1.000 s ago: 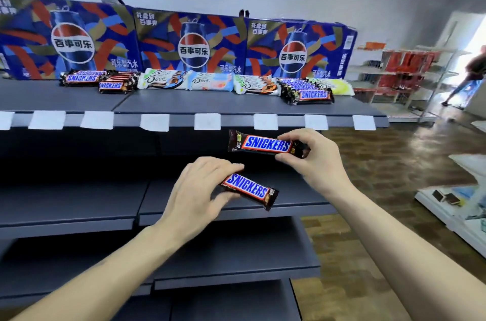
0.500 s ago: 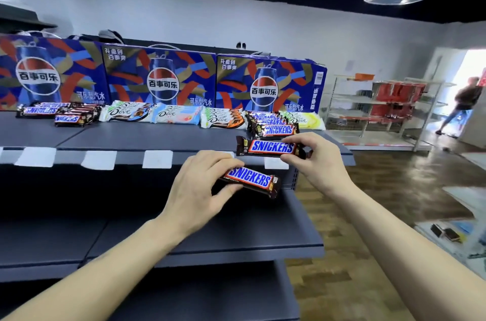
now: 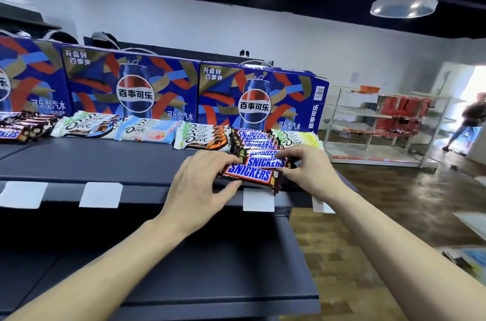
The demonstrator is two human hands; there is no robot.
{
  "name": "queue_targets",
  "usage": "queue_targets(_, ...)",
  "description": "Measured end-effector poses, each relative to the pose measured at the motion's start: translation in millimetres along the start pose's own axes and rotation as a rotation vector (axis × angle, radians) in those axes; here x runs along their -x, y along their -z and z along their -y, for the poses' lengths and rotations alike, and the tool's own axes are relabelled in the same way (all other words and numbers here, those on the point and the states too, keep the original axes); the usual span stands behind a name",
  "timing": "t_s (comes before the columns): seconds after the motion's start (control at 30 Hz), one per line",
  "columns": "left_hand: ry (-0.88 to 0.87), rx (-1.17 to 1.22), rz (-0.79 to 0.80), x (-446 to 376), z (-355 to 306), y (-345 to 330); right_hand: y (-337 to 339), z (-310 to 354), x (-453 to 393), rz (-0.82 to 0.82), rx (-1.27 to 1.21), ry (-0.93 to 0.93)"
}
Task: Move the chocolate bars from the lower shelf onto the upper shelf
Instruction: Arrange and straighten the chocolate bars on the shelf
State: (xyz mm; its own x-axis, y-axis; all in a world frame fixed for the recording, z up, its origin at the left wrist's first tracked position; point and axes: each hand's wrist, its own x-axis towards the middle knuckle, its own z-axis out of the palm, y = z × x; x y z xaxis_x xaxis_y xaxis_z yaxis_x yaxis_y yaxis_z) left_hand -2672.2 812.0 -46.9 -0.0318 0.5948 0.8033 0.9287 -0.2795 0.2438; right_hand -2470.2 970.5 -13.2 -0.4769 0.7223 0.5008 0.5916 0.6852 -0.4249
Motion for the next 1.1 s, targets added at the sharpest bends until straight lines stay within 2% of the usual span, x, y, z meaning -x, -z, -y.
queue_targets(0.37, 0.131, -0.092, 0.103, -21.4, -2.1, -33.4, 13.3, -21.0, -21.7, 0.173, -0.061, 0.070)
queue_targets(0.63, 0.210, -0.014, 0.111, -34.7, -6.1, -40.4, 4.6, -23.8, -16.6, 0.073, -0.126, 0.017)
queue_targets(0.8, 0.289, 0.055, 0.096, -40.4, -2.1, -45.8, 2.2, -20.2, -8.5, -0.039, -0.147, -0.040)
queue_targets(0.9, 0.344, 0.104, 0.146, -43.1, -0.8, -46.8, -0.7, -17.6, -2.0, -0.129, -0.146, -0.056)
queue_targets(1.0, 0.342, 0.129, 0.203, -43.4, 0.1, -40.9, 0.8, -11.0, 8.1, -0.226, -0.126, -0.050)
queue_targets(1.1, 0.299, 0.096, 0.163, -36.4, -2.4, -27.8, 4.3, -1.6, 23.4, -0.286, -0.114, -0.035)
